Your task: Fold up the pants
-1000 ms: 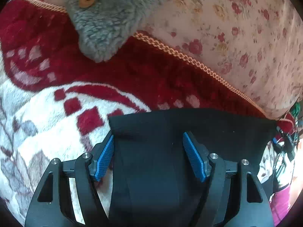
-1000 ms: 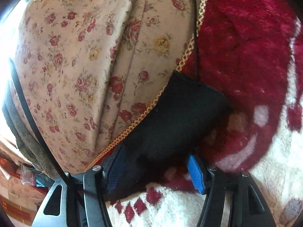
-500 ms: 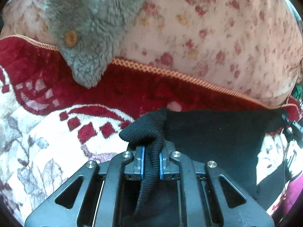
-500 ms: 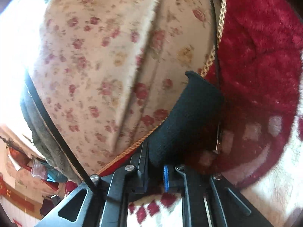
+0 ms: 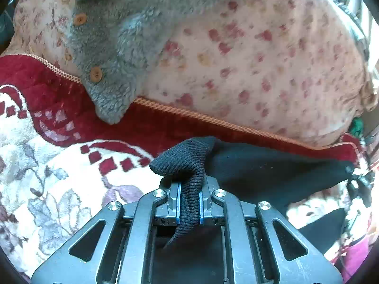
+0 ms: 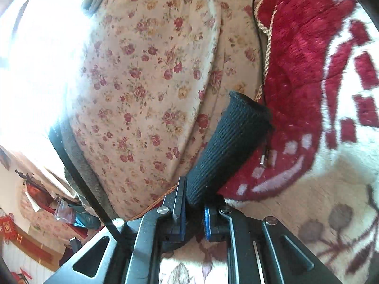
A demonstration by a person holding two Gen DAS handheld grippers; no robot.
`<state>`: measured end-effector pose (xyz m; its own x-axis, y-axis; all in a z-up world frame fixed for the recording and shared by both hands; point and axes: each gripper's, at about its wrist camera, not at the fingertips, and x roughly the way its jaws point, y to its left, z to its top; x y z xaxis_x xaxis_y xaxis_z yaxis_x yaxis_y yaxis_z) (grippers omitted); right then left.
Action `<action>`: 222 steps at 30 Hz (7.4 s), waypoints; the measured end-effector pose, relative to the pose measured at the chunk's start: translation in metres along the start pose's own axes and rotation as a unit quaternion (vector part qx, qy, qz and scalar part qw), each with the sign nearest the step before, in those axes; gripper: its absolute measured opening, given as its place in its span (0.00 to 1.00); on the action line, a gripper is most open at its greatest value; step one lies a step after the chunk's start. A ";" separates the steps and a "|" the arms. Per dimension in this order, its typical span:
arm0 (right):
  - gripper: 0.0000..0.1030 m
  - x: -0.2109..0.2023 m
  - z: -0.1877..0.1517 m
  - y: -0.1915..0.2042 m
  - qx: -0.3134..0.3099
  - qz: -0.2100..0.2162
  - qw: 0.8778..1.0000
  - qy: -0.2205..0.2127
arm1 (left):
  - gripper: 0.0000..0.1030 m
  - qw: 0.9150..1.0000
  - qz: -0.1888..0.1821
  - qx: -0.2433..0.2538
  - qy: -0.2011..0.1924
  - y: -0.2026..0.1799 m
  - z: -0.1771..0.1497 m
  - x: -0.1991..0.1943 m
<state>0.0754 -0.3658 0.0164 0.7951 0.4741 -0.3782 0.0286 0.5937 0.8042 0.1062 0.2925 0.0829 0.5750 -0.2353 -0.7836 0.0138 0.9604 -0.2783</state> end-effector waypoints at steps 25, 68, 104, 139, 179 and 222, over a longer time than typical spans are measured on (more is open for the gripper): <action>0.36 -0.128 -0.062 -0.032 -0.001 -0.086 0.996 -0.001 | 0.12 0.998 -0.064 0.008 -0.007 0.012 -0.166 -0.072; 0.52 0.043 -0.063 0.053 0.021 -0.060 0.966 0.249 | 0.62 0.986 -0.036 0.145 -0.074 -0.083 -0.128 -0.135; 0.52 0.097 -0.068 0.088 -0.421 -0.155 0.801 0.396 | 0.62 0.959 0.062 0.276 0.034 -0.111 -0.152 -0.020; 0.06 -0.054 -0.166 0.136 -0.449 -0.099 0.841 0.284 | 0.32 0.996 -0.066 0.057 -0.002 -0.045 -0.168 -0.086; 0.44 -0.115 -0.150 0.036 -0.042 0.027 0.992 0.120 | 0.05 0.966 -0.150 -0.210 -0.032 -0.089 -0.162 -0.021; 0.44 -0.183 -0.127 0.013 0.011 -0.039 0.999 0.020 | 0.32 0.993 -0.039 -0.109 -0.034 -0.062 -0.211 -0.066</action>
<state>-0.1465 -0.3618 0.0377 0.7647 0.4538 -0.4575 0.1028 0.6150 0.7818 -0.1056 0.2171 0.0345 0.6324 -0.2902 -0.7183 -0.1121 0.8832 -0.4554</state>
